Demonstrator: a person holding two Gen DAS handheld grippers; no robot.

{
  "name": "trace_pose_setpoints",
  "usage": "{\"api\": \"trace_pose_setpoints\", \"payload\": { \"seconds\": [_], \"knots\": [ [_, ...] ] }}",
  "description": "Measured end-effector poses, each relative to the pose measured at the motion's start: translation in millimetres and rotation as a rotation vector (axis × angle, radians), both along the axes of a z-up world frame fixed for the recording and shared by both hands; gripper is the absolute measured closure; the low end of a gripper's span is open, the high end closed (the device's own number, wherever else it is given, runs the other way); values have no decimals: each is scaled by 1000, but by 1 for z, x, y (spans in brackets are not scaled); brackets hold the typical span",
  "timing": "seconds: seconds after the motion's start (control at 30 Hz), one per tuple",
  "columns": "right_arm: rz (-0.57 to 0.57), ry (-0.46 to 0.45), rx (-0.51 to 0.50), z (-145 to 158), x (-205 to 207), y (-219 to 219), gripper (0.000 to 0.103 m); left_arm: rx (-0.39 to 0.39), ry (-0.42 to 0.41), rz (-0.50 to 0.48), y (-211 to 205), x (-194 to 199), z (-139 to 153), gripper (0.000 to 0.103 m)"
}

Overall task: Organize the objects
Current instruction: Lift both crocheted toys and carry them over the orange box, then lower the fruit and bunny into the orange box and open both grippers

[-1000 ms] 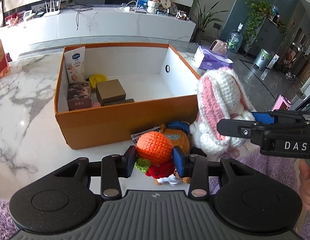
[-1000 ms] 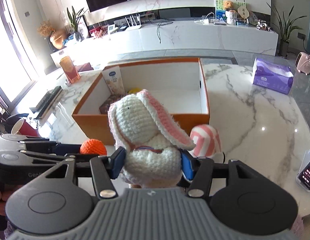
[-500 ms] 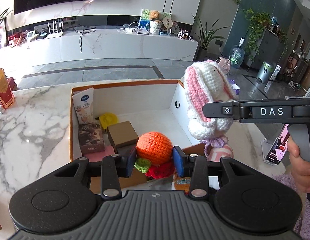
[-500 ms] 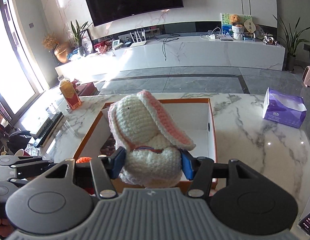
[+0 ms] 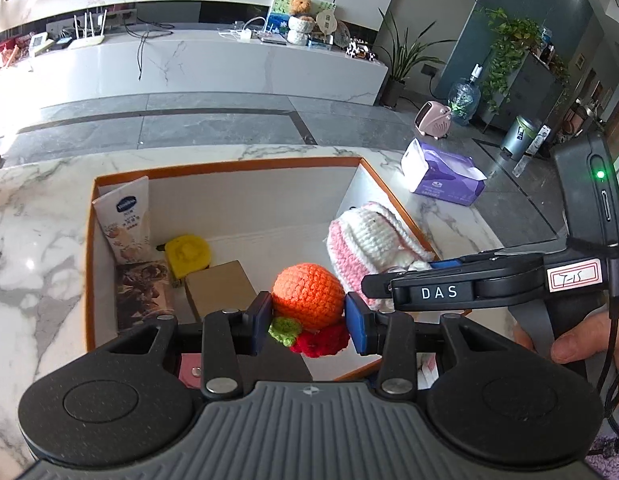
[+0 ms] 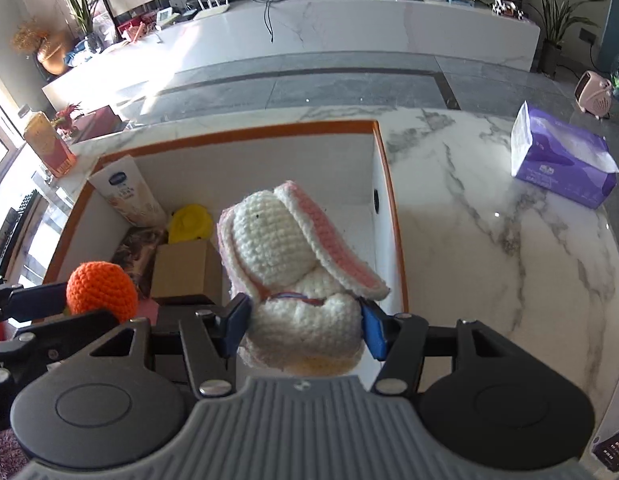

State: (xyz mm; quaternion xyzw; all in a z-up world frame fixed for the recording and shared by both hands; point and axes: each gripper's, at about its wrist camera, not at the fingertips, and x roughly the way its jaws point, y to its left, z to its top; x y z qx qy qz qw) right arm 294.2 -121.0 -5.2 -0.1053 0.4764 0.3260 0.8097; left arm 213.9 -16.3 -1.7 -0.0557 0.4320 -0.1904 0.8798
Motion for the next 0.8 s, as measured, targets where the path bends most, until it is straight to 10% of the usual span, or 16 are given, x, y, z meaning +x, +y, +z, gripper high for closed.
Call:
{"api": "trace_pose_setpoints", "payload": {
  "seconds": [0.8],
  "knots": [
    [-62, 160, -4, -7, 16, -5, 46, 78, 209, -57, -36, 50, -66, 57]
  ]
}}
